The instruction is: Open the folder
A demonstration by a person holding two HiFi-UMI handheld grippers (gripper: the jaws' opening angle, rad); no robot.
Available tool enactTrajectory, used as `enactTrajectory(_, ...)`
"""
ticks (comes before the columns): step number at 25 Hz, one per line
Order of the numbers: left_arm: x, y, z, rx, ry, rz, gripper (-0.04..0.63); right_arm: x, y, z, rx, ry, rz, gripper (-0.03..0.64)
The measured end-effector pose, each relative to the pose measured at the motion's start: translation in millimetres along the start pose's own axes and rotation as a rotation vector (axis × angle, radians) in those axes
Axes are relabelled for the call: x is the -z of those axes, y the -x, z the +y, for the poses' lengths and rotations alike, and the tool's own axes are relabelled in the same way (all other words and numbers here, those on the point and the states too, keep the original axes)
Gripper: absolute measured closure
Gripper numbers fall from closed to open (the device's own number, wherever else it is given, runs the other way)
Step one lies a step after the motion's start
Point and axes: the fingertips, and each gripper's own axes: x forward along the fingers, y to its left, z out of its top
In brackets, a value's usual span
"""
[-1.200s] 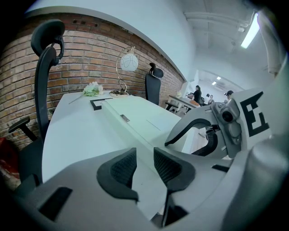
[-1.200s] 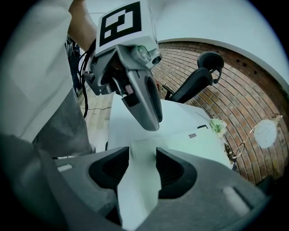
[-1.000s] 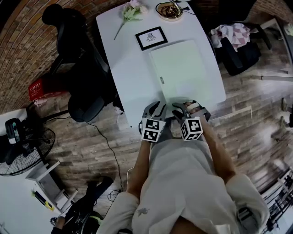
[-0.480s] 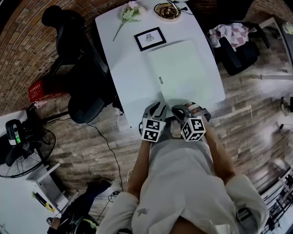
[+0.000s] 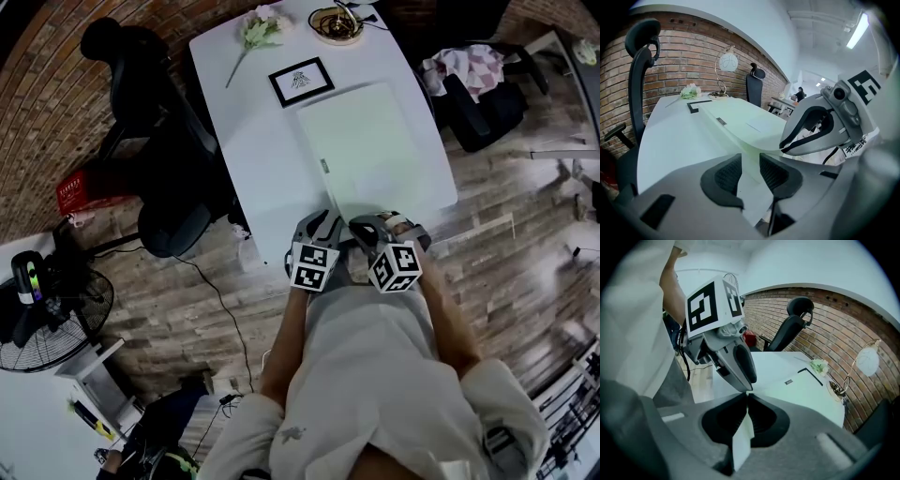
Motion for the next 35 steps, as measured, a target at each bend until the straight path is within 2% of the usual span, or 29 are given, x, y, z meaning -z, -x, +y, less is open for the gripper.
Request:
enactTrajectory(22, 0, -5, -2, 0.022, -0.023, 0.018, 0.476, -11, 19, -12, 0.062, -0.044, -0.032, 0.604)
enactTrajectory(35, 0, -5, -1, 0.034, -0.048, 0.031, 0.476, -20, 37, -23, 0.142, -0.071, -0.047, 0.604)
